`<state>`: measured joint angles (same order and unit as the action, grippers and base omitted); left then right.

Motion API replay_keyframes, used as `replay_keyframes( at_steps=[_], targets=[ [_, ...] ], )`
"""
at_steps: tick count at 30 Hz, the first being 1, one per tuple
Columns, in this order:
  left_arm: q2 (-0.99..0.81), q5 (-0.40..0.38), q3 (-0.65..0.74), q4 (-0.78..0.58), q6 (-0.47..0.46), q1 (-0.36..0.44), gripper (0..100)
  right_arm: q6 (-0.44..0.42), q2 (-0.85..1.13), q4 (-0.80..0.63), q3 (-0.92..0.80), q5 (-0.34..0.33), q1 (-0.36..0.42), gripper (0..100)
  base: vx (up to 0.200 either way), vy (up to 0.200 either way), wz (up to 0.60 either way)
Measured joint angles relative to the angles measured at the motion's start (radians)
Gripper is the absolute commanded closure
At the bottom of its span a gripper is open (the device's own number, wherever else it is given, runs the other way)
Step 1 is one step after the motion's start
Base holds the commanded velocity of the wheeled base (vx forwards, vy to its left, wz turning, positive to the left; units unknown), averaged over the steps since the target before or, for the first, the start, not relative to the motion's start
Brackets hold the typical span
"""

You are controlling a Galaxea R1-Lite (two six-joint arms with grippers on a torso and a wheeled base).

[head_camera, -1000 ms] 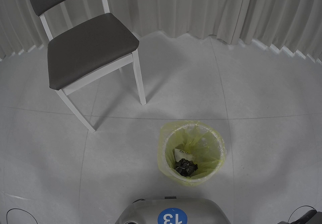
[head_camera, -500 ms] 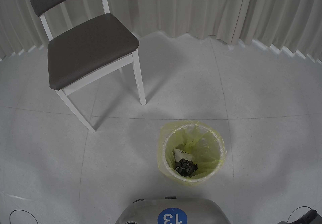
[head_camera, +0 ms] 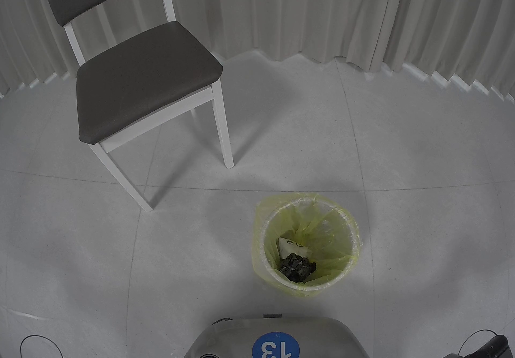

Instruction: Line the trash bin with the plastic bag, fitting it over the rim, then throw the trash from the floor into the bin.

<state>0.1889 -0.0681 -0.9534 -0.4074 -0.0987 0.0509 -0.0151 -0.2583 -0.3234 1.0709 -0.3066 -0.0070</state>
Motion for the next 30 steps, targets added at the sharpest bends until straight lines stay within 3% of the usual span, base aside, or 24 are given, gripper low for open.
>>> replay_keyframes(
  at_steps=[13,18,26,30],
  targets=[
    [-0.154,0.015,0.266,0.010,0.026,-0.040,0,-0.004,0.148,-0.030,-0.108,-0.048,0.002,0,0.000,0.000,0.00],
    [-0.169,0.033,0.403,0.109,0.030,-0.047,0,-0.011,0.168,-0.026,-0.141,-0.063,0.002,0,0.000,0.000,0.00],
    [-0.176,0.076,0.758,0.379,0.077,-0.049,0,-0.020,0.174,0.005,-0.217,-0.070,0.003,0,0.000,0.000,0.00],
    [-0.177,0.088,0.887,0.415,0.111,-0.049,0,-0.024,0.157,0.077,-0.314,-0.070,0.003,0,0.000,0.000,0.00]
  ],
)
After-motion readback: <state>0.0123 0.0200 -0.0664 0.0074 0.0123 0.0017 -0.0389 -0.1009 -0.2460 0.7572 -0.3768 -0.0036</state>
